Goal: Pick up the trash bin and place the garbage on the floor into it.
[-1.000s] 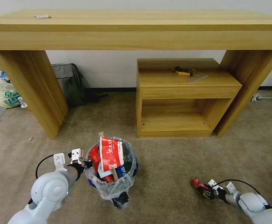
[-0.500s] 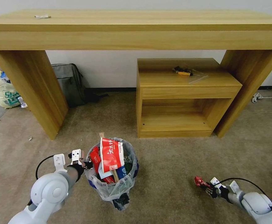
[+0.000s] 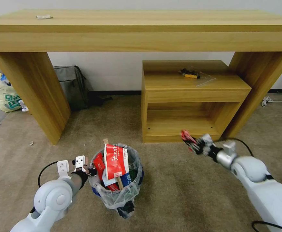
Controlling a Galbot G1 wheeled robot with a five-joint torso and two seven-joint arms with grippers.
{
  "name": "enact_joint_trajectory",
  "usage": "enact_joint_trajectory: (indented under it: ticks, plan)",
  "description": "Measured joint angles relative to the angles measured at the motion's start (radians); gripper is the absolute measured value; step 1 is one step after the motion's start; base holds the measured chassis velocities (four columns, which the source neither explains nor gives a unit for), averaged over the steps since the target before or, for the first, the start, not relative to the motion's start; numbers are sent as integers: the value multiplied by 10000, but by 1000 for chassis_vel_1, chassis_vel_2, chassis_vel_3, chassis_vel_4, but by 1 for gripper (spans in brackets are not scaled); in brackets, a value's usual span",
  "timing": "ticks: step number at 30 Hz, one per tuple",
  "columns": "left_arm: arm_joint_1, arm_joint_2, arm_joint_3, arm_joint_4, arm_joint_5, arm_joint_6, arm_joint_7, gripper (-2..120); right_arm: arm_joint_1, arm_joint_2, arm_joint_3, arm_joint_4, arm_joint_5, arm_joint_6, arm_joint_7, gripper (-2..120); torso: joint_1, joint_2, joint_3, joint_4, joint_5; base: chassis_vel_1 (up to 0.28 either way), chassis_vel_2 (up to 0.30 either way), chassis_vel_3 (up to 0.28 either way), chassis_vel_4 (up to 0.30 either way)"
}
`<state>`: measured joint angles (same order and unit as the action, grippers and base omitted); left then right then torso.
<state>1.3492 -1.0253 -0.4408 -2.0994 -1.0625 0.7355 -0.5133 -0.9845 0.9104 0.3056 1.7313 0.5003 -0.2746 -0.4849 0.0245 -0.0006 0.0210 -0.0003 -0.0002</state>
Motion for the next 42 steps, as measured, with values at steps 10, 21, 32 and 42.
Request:
enact_joint_trajectory:
  ticks: [10,21,32,42]
  plan:
    - [-674,513,358,349,-365,0,-63,0,1294,959,-1771,1089,524,-806,453,20,0,0,0,-2,-2,0,0,0,0]
    - [-1970,752,1311,912,-1016,0,-378,0,2979,2215,-4580,536,488,-1286,915,20,0,0,1,1,-2,0,0,0,0]
    - [-2244,888,1528,1000,-1381,0,-628,0,2758,2043,-5065,192,-405,-1637,1143,21,0,0,0,-2,1,0,0,0,0]
    - [-2230,989,1486,905,-1526,0,-719,0,2664,2051,-5098,192,-328,-1845,1665,55,-1,0,-1,1,1,0,0,0,0]
